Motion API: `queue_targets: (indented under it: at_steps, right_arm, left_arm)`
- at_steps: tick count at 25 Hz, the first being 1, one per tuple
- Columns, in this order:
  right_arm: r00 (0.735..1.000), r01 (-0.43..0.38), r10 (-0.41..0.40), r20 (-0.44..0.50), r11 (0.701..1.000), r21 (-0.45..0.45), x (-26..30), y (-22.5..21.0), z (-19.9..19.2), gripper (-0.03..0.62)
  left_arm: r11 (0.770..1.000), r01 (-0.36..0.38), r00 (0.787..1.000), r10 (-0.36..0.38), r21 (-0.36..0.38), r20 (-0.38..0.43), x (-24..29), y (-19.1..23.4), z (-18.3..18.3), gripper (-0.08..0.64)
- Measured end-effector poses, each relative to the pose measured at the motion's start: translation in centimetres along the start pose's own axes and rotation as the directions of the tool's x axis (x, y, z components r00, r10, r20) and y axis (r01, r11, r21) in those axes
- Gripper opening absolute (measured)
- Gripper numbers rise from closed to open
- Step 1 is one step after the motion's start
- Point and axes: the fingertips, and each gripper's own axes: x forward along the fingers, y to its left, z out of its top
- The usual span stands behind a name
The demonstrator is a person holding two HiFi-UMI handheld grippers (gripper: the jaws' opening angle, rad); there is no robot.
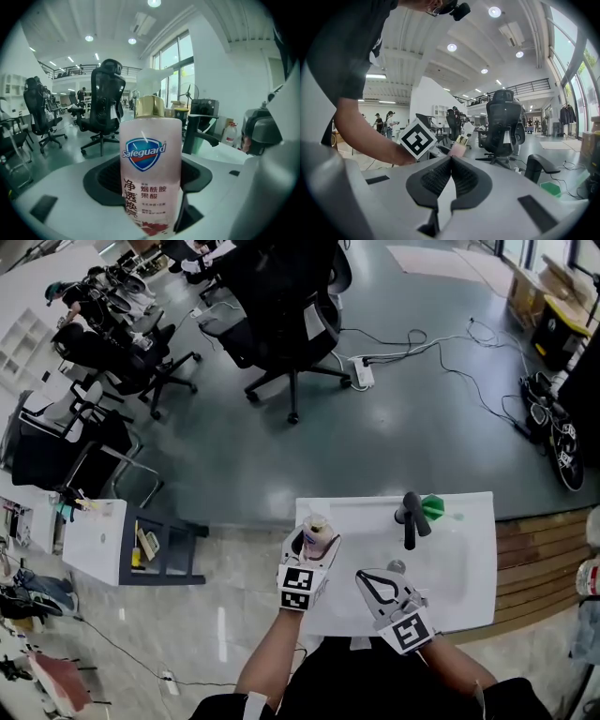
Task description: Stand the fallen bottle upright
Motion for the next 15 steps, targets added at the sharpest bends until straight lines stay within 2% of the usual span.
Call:
queue_targets:
  at_steps: [3, 8, 11, 15]
  right_arm:
    - [1.0, 0.002, -0.002, -0.002, 1.0, -0.012, 0.0, -0.1, -0.1, 0.015]
    - [0.999, 0.012, -0.012, -0.029, 1.0, -0.015, 0.0, -0.3, -0.9, 0.015]
    - [0.999, 0.013, -0.013, -0.035, 1.0, -0.011, 0.3, -0.4, -0.9, 0.015]
    - [0.999, 0.002, -0.003, -0.05, 1.0, -0.022, 0.5, -0.5, -1.1, 0.015]
  left_arm:
    - [1.0, 0.002, 0.995, -0.001, -0.017, 0.1, -0.3, 0.4, 1.1, 0.319]
    - [0.998, 0.014, 0.974, 0.0, -0.061, 0.224, 0.3, 1.0, 1.5, 0.319]
    - [0.998, 0.005, 0.966, 0.01, -0.058, 0.257, 0.5, 1.8, 1.7, 0.319]
    - [0.998, -0.05, 0.959, 0.057, -0.035, 0.277, 0.9, 3.0, 1.9, 0.319]
